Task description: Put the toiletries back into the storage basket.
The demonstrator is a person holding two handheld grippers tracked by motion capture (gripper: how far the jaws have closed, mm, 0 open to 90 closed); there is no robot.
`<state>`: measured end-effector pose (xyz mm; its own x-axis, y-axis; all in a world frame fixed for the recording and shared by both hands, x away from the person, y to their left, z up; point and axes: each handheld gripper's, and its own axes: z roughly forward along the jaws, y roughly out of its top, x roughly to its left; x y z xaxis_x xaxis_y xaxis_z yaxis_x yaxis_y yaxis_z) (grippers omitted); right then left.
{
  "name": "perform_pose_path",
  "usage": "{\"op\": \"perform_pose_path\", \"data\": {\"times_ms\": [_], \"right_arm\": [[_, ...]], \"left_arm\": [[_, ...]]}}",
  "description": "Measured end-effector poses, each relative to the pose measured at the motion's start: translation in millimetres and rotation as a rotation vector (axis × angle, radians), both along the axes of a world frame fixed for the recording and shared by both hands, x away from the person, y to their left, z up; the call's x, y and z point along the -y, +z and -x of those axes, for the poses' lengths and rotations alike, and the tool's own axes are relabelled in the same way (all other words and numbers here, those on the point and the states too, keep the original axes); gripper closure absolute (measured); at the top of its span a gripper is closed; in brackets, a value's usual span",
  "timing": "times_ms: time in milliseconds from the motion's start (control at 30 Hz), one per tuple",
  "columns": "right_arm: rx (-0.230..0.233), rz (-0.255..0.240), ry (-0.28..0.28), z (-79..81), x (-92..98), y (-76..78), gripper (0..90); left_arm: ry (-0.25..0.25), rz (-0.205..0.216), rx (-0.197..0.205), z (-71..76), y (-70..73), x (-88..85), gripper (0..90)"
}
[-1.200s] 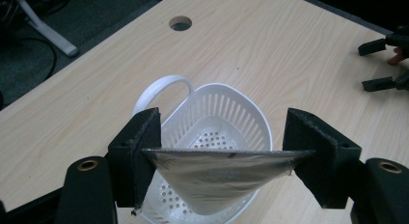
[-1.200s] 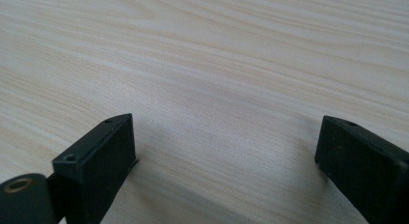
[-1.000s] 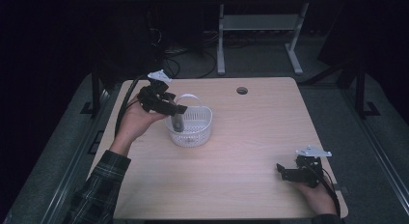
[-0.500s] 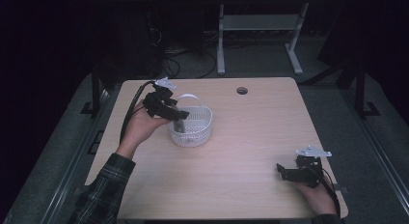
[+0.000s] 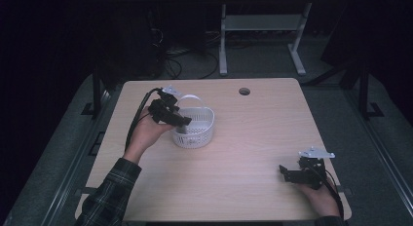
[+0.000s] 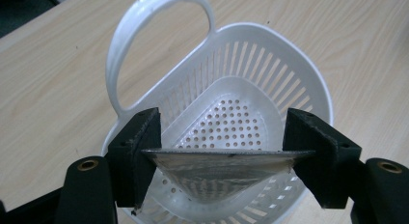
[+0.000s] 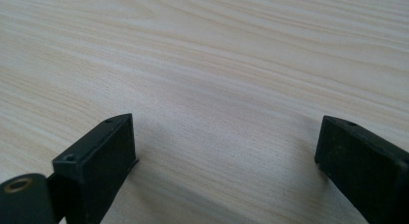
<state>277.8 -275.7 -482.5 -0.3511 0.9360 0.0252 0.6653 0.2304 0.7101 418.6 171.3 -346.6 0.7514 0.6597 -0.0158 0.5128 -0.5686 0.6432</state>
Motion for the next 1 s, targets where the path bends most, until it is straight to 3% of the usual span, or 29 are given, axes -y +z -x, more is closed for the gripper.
{"op": "perform_pose_path", "data": {"times_ms": [767, 1000], "right_arm": [[0.0, 0.0, 0.001, 0.0, 0.0, 0.0, 6.4], [0.0, 0.0, 0.0, 0.0, 0.0, 0.0, 6.4]], "left_arm": [[0.013, -0.016, -0.009, 6.7, -3.3, -5.1, 28.7], [0.017, -0.012, -0.004, 5.9, -2.7, -6.1, 20.1]]}}
